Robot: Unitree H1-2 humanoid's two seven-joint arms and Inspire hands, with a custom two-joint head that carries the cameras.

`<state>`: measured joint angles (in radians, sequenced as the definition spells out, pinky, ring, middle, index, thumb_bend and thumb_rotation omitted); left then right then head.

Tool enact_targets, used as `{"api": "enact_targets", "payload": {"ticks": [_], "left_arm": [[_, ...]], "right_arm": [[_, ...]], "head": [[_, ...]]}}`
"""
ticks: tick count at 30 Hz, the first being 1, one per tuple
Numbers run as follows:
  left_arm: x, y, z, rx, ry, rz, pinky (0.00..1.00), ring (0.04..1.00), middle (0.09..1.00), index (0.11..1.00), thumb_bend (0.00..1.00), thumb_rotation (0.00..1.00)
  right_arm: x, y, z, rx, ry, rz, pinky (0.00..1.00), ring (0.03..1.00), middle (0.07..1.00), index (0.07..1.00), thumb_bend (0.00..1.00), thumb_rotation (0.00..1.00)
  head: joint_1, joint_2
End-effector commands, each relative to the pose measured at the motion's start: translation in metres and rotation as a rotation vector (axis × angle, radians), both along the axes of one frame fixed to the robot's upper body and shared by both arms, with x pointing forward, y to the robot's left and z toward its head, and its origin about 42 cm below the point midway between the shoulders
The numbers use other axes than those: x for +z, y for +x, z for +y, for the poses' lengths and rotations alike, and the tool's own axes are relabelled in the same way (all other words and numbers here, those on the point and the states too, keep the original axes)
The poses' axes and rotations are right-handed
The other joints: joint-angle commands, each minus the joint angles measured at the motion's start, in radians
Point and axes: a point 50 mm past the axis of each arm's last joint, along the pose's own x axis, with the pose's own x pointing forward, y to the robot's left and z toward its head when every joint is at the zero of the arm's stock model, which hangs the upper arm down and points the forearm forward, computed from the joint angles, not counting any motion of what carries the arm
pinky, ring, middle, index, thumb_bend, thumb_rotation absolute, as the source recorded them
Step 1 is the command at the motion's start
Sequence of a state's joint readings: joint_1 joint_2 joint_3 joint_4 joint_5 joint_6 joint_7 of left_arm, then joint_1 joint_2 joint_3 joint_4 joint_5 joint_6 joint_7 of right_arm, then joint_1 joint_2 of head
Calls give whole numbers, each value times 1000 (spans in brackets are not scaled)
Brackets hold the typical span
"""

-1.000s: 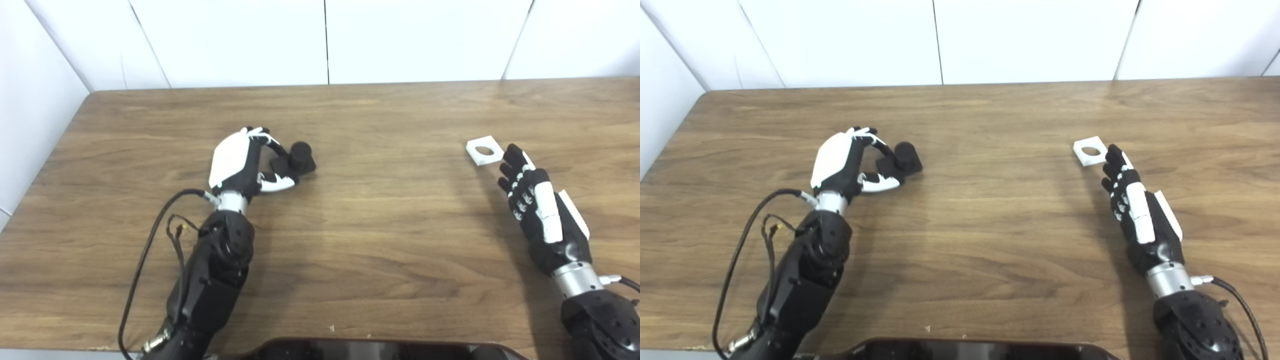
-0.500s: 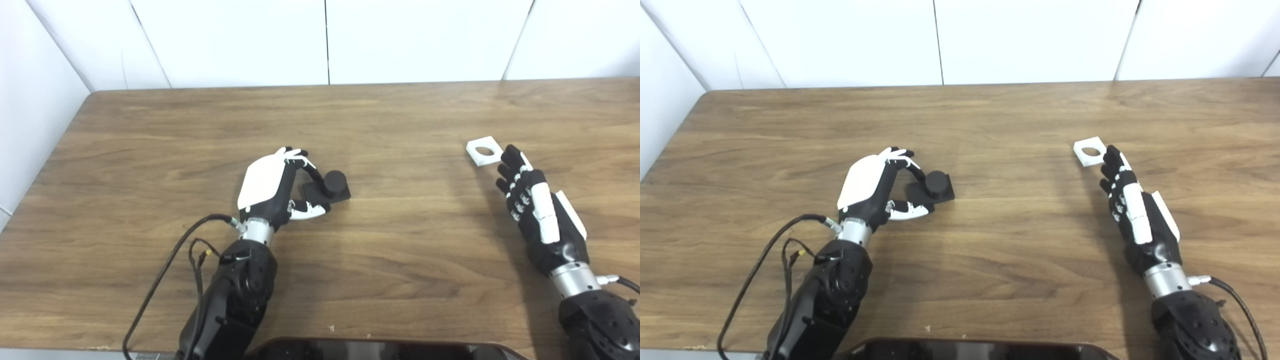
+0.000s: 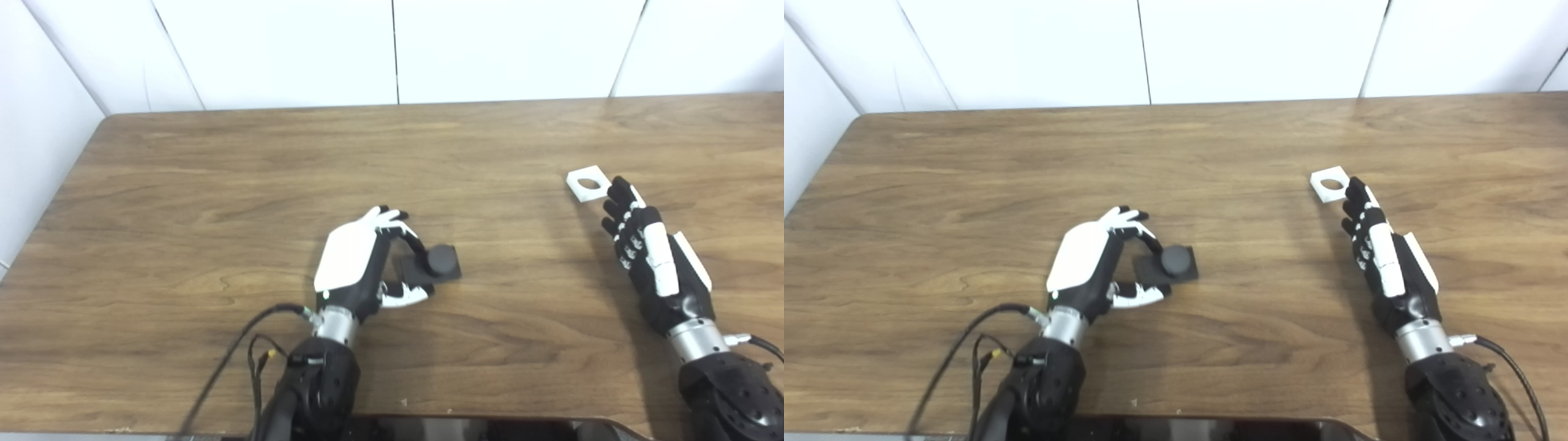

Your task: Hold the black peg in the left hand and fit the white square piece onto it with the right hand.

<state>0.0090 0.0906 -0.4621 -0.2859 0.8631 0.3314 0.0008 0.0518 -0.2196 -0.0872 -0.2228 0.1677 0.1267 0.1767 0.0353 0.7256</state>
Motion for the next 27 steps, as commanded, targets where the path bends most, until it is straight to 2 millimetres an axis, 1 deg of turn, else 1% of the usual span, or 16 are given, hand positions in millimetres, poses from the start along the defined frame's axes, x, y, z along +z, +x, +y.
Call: {"api": "enact_targets", "payload": {"ticks": [1, 6, 11, 15, 22, 24, 25, 26, 27], "left_arm": [[10, -5, -3, -31, -7, -46, 869, 940, 859, 492, 505, 80], [10, -18, -5, -62, -25, -12, 915, 945, 864, 492, 506, 78], [10, -28, -5, -72, -25, 13, 902, 943, 863, 492, 507, 75], [8, -31, -4, -67, -24, 28, 909, 948, 867, 492, 507, 75], [3, -28, 0, -41, -8, 36, 863, 945, 868, 492, 506, 77], [2, -27, 1, -40, -6, 42, 851, 948, 868, 492, 505, 78], [2, -26, 1, -40, -4, 44, 850, 948, 869, 492, 505, 79], [2, -25, 1, -40, -5, 45, 844, 948, 868, 492, 505, 79], [1, -25, 1, -39, -5, 44, 840, 947, 867, 492, 505, 79]], "right_arm": [[14, 4, 2, 5, 10, -63, 1000, 1000, 1000, 983, 617, 1000], [15, 4, 2, 1, 3, -63, 1000, 997, 997, 983, 623, 1000], [17, 5, 2, 0, 3, -62, 1000, 1000, 1000, 984, 621, 1000], [18, 6, 1, 3, -10, -62, 997, 1000, 1000, 986, 617, 1000], [19, 8, 1, 8, -4, -63, 999, 998, 998, 982, 606, 1000], [20, 9, -1, -1, -42, -81, 984, 996, 995, 978, 609, 1000], [21, 10, -2, -7, -72, -91, 972, 993, 989, 973, 604, 974], [25, 13, -3, -18, -118, -109, 925, 973, 974, 963, 605, 860], [30, 16, -4, -37, -199, -132, 885, 945, 953, 947, 608, 788]], "head": [[1, 1], [0, 6], [-4, 10], [-1, 10], [-2, 9], [-2, 10], [-2, 10], [-3, 10], [-4, 11]]}}
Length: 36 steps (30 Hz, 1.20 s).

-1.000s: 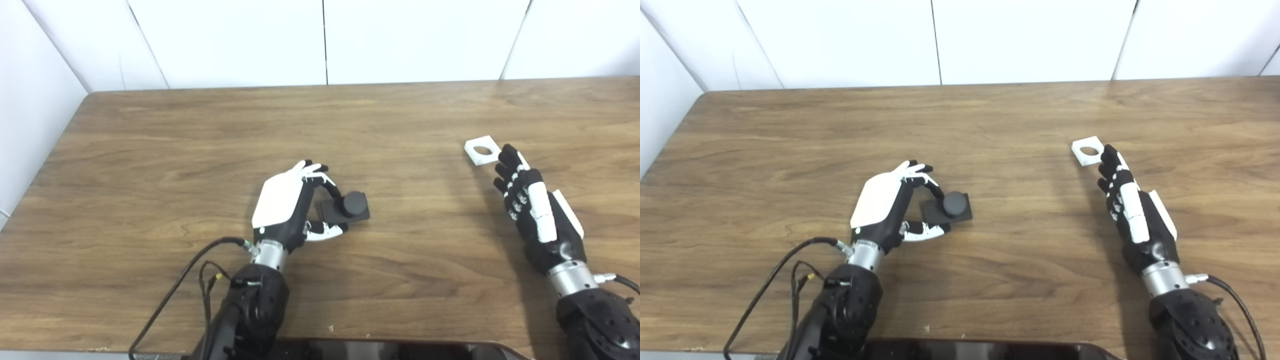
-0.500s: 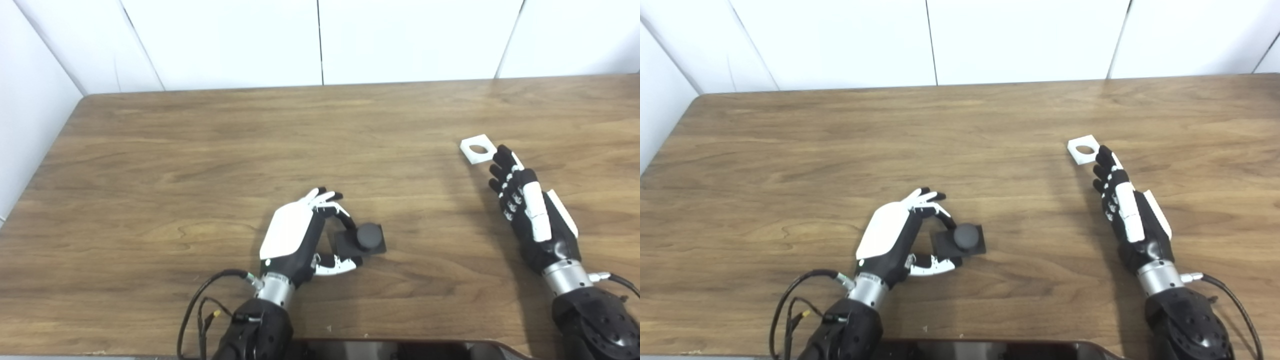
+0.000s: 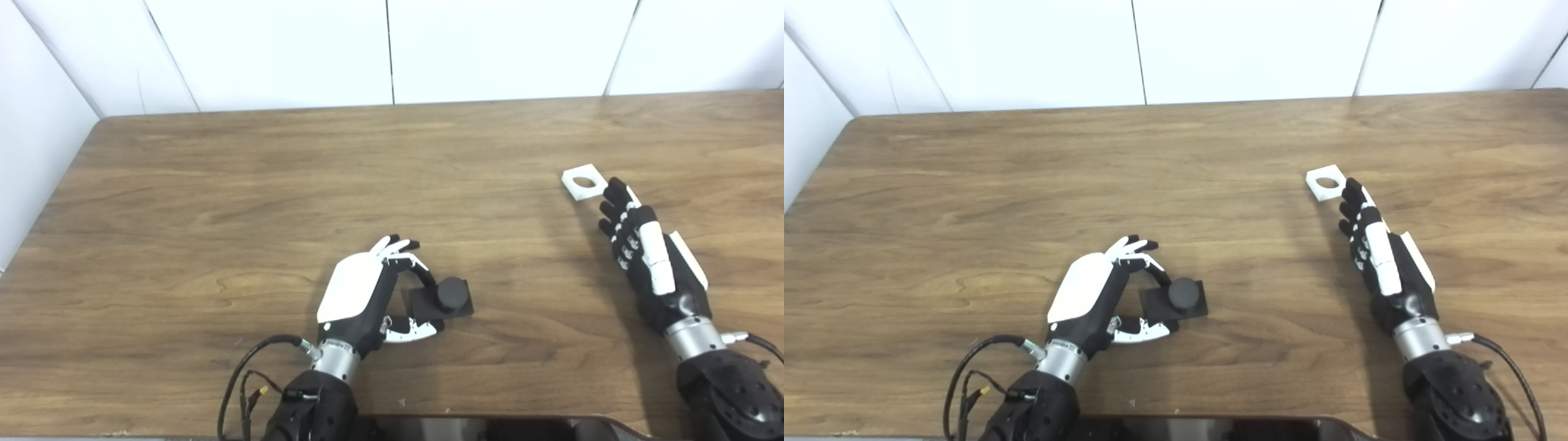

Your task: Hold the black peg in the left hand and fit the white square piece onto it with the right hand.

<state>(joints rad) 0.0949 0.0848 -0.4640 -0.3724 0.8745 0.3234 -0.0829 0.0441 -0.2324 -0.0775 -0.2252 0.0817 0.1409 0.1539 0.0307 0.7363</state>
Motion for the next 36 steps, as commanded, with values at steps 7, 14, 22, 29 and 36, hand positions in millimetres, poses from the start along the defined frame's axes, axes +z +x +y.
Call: {"api": "enact_targets", "payload": {"ticks": [7, 14, 22, 29, 36], "left_arm": [[-1, 4, 2, 1, 16, -16, 837, 948, 865, 491, 505, 78], [-4, 3, 2, -5, 19, -5, 846, 952, 867, 492, 505, 79], [-5, 2, 0, -7, 22, -4, 866, 950, 869, 492, 505, 80], [-4, 1, 4, -2, 22, -14, 841, 950, 866, 492, 505, 79], [-5, 0, 4, 0, 18, -15, 871, 954, 869, 492, 504, 80]], "right_arm": [[81, 54, -15, -86, -587, -310, 904, 931, 913, 837, 763, 387], [124, 96, -21, -65, -815, -380, 981, 984, 928, 743, 838, 278], [146, 134, -29, 3, -1004, -320, 1000, 1000, 967, 704, 925, 262], [159, 149, -27, 70, -1111, -225, 1000, 1000, 994, 696, 946, 262], [167, 164, -27, 124, -1182, -153, 1000, 1000, 994, 683, 941, 253]], "head": [[-13, -1], [-24, -9], [-29, -12], [-46, -14], [-49, -18]]}}
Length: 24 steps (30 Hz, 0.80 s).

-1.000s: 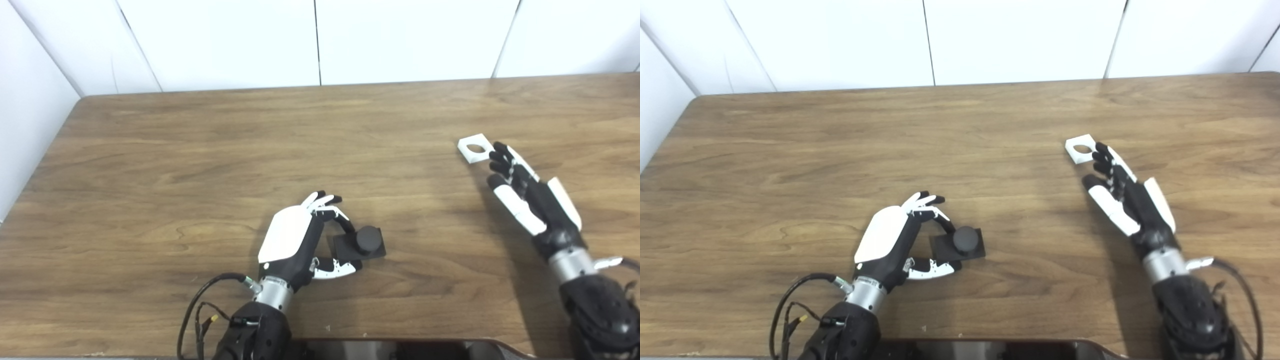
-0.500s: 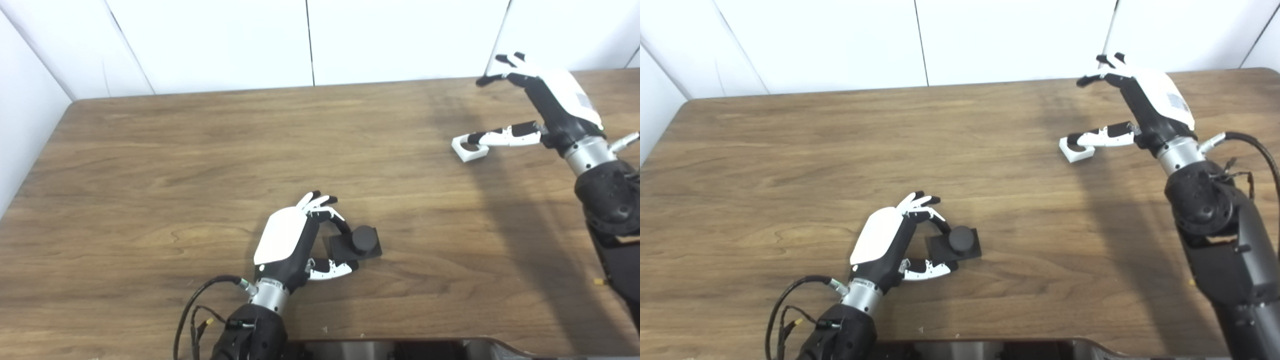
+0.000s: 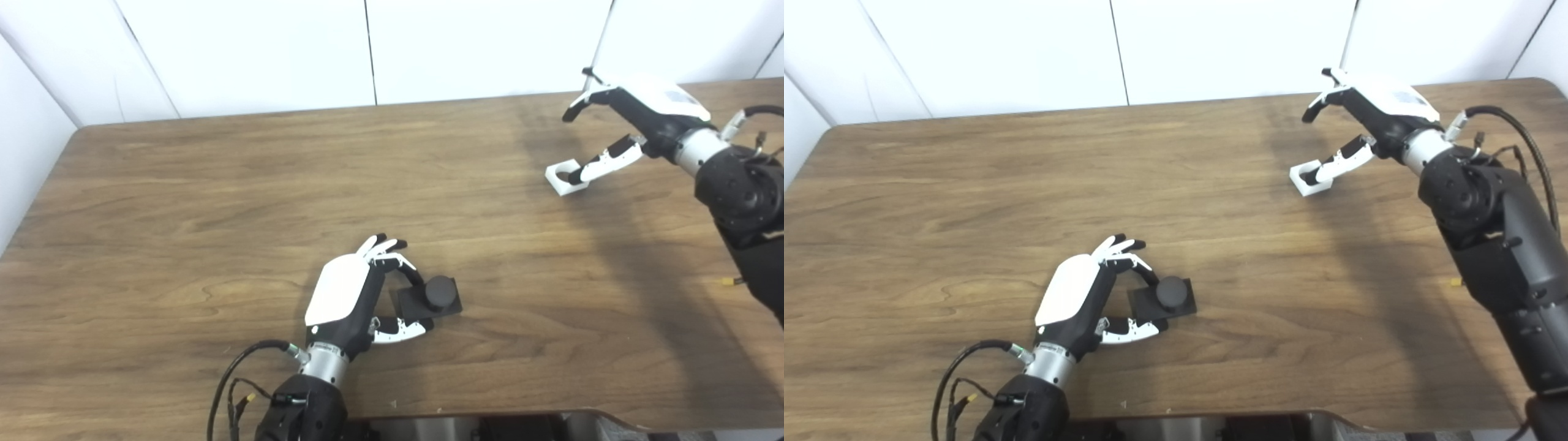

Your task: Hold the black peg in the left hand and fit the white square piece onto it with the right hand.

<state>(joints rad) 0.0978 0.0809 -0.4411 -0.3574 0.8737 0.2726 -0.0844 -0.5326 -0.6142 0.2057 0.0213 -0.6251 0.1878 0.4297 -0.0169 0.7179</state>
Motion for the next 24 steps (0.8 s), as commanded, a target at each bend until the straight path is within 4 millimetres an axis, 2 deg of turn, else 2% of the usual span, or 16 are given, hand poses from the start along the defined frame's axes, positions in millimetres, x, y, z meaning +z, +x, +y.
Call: {"api": "enact_targets", "payload": {"ticks": [1, 18, 24], "left_arm": [[-3, -1, 2, 15, 19, 0, 865, 954, 869, 492, 504, 80], [-4, 1, 2, 21, 18, -6, 848, 950, 867, 492, 505, 80], [-4, 0, 1, 16, 11, -2, 861, 951, 870, 492, 505, 79]], "right_arm": [[36, 11, 0, 9, -41, -76, 1000, 1000, 992, 681, 943, 259], [27, 25, 8, 34, -93, -20, 1000, 1000, 976, 666, 943, 218], [18, 31, 10, 27, -110, 12, 1000, 1000, 975, 671, 945, 218]], "head": [[-1, 1], [-10, -6], [-16, -7]]}}
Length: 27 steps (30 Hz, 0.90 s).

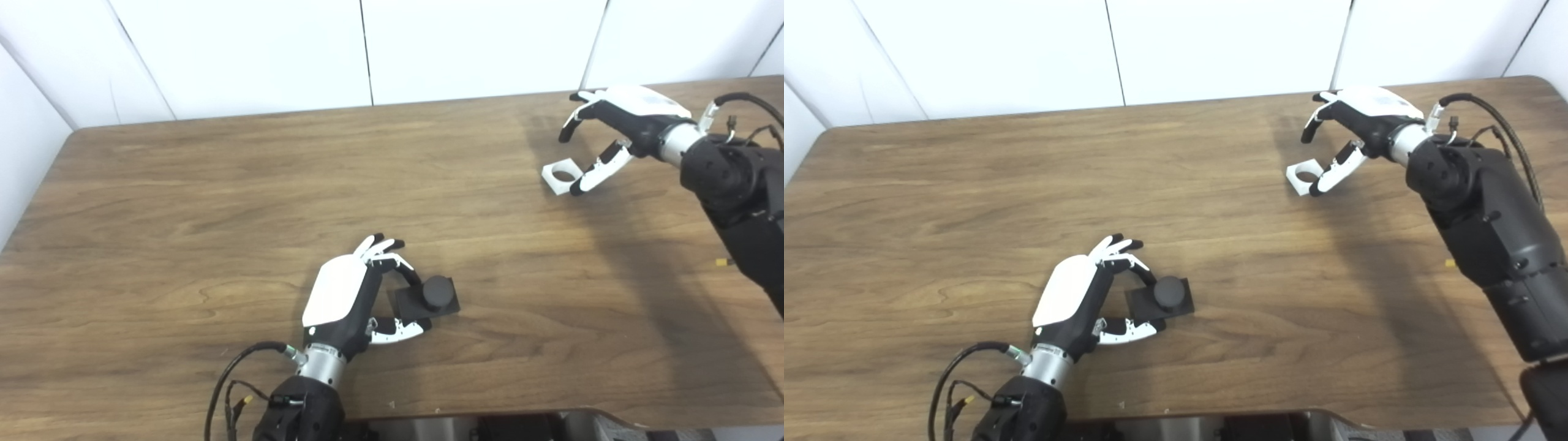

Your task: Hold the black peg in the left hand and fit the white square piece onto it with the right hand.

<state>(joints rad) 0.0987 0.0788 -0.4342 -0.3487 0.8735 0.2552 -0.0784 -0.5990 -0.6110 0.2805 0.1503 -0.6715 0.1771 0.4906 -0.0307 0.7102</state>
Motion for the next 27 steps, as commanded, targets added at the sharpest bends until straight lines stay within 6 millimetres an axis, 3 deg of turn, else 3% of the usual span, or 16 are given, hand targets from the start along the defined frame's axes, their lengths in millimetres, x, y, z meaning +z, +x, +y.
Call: {"api": "enact_targets", "payload": {"ticks": [1, 27], "left_arm": [[-3, 0, 0, 19, 13, 4, 861, 951, 870, 492, 505, 80], [-4, -1, -3, 25, 6, 3, 851, 940, 859, 491, 504, 81]], "right_arm": [[30, 11, 7, 31, -18, -98, 1000, 1000, 976, 672, 945, 217], [12, 24, 6, -2, -24, -65, 1000, 1000, 958, 655, 927, 206]], "head": [[-2, 0], [-8, 2]]}}
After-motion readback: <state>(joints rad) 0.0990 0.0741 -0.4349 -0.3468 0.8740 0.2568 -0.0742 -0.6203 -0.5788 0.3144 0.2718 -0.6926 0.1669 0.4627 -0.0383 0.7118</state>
